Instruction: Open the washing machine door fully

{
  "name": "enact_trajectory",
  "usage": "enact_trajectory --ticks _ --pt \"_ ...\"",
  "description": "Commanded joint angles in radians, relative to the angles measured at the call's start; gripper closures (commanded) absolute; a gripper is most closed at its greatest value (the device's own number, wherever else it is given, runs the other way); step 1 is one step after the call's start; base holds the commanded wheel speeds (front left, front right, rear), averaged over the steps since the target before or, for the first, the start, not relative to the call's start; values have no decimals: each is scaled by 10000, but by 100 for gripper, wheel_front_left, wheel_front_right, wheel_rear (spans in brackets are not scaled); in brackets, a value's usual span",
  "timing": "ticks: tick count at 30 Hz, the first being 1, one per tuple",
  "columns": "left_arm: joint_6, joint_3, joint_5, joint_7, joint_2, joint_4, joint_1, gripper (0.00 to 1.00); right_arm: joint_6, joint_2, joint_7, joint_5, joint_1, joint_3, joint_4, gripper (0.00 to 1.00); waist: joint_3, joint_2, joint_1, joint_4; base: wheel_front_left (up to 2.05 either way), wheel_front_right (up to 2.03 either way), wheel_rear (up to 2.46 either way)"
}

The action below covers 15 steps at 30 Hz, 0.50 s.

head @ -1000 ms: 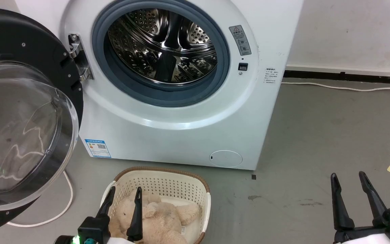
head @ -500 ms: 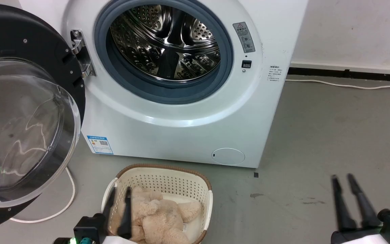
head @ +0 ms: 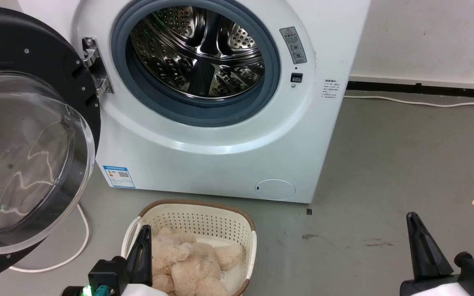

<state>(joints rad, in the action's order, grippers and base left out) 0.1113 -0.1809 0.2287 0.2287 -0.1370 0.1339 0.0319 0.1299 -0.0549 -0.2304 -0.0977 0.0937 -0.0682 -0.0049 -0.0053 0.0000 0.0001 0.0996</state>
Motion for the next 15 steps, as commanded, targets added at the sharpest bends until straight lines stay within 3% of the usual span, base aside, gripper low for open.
enact_trajectory --ticks 1,15 --pt "-55 60 -111 -68 67 -63 -41 100 1 6 72 54 -110 28 8 100 1 0 0 -13 0 0 0" --pt "-181 268 -370 -332 162 -215 -74 100 2 11 338 164 -209 106 13 100 7 0 0 -130 0 0 0"
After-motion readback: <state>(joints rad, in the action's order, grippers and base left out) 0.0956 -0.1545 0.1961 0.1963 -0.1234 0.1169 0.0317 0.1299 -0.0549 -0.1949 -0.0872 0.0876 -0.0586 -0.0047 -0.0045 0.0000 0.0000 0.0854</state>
